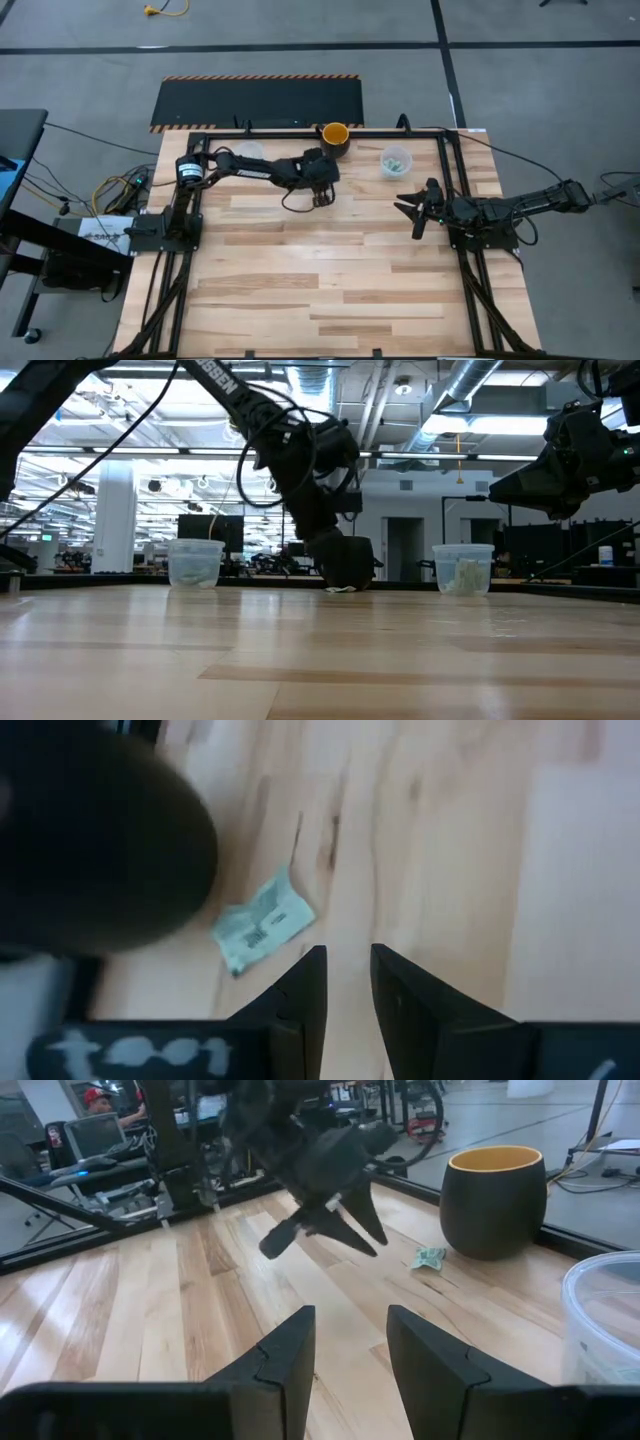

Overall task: Pick and place Stevia / Truvia into bins
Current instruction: Put the stevia packet into the left transparent container

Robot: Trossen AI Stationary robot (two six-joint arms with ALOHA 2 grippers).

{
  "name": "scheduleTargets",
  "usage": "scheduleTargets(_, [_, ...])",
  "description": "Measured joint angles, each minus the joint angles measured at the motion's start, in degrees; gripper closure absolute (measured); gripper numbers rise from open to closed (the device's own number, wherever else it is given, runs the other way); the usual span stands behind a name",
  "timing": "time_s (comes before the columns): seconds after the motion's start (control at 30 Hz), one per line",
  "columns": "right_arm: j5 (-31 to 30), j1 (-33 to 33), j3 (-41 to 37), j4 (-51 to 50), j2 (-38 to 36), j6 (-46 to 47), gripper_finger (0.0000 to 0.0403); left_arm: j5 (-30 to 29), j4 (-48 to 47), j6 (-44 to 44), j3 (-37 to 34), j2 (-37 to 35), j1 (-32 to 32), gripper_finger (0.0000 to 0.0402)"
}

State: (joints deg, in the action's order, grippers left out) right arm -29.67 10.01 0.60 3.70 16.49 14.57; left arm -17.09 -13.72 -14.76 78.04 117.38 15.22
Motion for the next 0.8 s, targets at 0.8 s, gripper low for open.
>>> scheduleTargets(0.8, [0.0, -0.01, 0.0, -0.02, -0.02, 0.0, 0.0282, -13.21, -2.2, -80.48, 1.84, -0.07, -2.75, 0.0331])
